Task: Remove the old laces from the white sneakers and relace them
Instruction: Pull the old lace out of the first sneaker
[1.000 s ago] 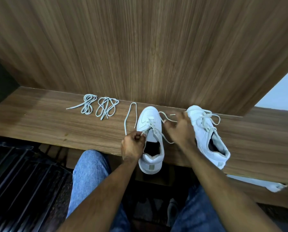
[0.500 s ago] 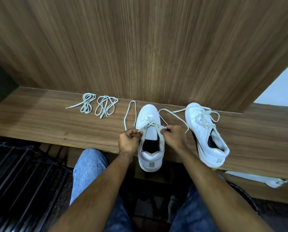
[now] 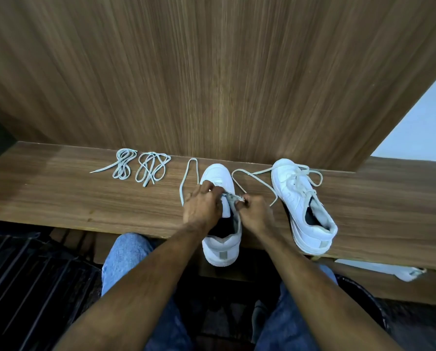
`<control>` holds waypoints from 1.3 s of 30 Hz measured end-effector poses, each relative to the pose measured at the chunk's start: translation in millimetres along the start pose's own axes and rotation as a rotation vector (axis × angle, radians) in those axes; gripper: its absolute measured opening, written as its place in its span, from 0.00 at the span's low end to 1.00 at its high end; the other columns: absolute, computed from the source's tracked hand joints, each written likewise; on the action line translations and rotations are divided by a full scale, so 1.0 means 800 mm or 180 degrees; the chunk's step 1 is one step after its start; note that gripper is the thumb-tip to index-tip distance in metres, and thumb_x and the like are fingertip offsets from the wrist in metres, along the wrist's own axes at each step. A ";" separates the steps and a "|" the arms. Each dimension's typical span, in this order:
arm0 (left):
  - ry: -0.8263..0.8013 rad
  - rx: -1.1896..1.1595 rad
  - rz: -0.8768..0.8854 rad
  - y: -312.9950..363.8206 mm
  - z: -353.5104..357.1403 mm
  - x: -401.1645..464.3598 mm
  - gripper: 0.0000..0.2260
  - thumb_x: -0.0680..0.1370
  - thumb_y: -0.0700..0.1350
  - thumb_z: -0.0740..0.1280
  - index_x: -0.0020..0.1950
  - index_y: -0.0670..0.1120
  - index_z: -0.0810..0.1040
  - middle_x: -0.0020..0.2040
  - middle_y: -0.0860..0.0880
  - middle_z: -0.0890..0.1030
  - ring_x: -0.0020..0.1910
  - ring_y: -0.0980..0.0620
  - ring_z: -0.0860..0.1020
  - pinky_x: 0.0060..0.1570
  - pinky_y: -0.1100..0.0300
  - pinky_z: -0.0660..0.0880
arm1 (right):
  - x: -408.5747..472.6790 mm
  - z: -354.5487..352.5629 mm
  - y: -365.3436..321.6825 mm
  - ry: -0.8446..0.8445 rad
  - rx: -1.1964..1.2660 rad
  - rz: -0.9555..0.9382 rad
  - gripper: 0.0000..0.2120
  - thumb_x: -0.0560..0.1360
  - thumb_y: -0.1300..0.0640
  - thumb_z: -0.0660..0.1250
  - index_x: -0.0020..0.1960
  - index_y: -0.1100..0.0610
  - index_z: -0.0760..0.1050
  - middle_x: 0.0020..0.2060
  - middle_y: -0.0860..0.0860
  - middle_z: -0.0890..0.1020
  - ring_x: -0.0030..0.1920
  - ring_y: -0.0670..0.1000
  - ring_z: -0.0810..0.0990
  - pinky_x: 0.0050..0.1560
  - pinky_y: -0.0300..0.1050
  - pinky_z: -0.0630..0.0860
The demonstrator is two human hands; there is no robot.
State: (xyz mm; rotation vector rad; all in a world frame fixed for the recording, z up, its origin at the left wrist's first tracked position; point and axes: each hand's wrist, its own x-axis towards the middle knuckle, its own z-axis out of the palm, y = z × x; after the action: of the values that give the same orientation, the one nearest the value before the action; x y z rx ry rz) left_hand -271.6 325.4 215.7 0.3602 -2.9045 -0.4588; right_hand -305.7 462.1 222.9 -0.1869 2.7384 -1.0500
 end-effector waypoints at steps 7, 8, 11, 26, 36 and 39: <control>0.0005 -0.0256 -0.0631 0.014 0.011 0.022 0.09 0.78 0.51 0.61 0.53 0.50 0.78 0.54 0.46 0.79 0.51 0.39 0.79 0.48 0.51 0.73 | -0.002 -0.003 -0.001 0.0102 -0.0022 0.0086 0.10 0.76 0.49 0.64 0.51 0.53 0.80 0.50 0.55 0.83 0.54 0.60 0.80 0.48 0.48 0.74; 0.0170 -0.0795 -0.1100 0.014 0.013 0.022 0.07 0.77 0.50 0.63 0.49 0.50 0.79 0.50 0.45 0.81 0.50 0.39 0.79 0.48 0.52 0.74 | -0.001 -0.003 -0.001 0.0112 -0.0003 0.0115 0.11 0.76 0.49 0.64 0.53 0.52 0.80 0.51 0.56 0.83 0.55 0.60 0.79 0.49 0.48 0.74; 0.0683 -0.3330 -0.2676 0.006 0.007 0.029 0.04 0.72 0.42 0.66 0.38 0.48 0.74 0.37 0.43 0.81 0.39 0.42 0.81 0.41 0.58 0.79 | 0.000 -0.001 0.003 0.0087 -0.0008 0.0153 0.12 0.76 0.49 0.63 0.56 0.50 0.79 0.53 0.56 0.82 0.57 0.61 0.79 0.51 0.48 0.74; -0.0154 0.0633 0.0007 0.008 0.003 0.024 0.14 0.79 0.51 0.60 0.62 0.49 0.76 0.65 0.50 0.70 0.67 0.48 0.66 0.65 0.45 0.65 | -0.001 0.000 0.004 0.0123 -0.0022 0.0124 0.12 0.76 0.48 0.63 0.54 0.51 0.80 0.50 0.57 0.83 0.54 0.61 0.79 0.48 0.48 0.74; 0.1076 -0.2641 -0.2412 -0.020 -0.023 0.038 0.15 0.75 0.42 0.66 0.62 0.42 0.74 0.59 0.40 0.76 0.56 0.44 0.75 0.61 0.48 0.72 | -0.004 0.002 0.004 0.0177 0.0076 0.0130 0.11 0.76 0.49 0.63 0.49 0.54 0.80 0.43 0.55 0.83 0.49 0.59 0.80 0.42 0.45 0.69; 0.0343 -0.1105 -0.1525 -0.011 -0.015 0.021 0.19 0.75 0.52 0.66 0.65 0.52 0.73 0.65 0.45 0.71 0.66 0.43 0.68 0.68 0.41 0.63 | -0.005 0.001 0.003 0.0185 0.0079 0.0157 0.11 0.76 0.48 0.64 0.51 0.53 0.80 0.45 0.54 0.83 0.50 0.59 0.80 0.43 0.44 0.69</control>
State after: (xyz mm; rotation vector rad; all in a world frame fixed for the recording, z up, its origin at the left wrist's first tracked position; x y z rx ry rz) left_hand -283.5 309.0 226.4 0.9896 -2.5486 -0.9602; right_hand -301.9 464.1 220.8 -0.0858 2.7647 -1.0921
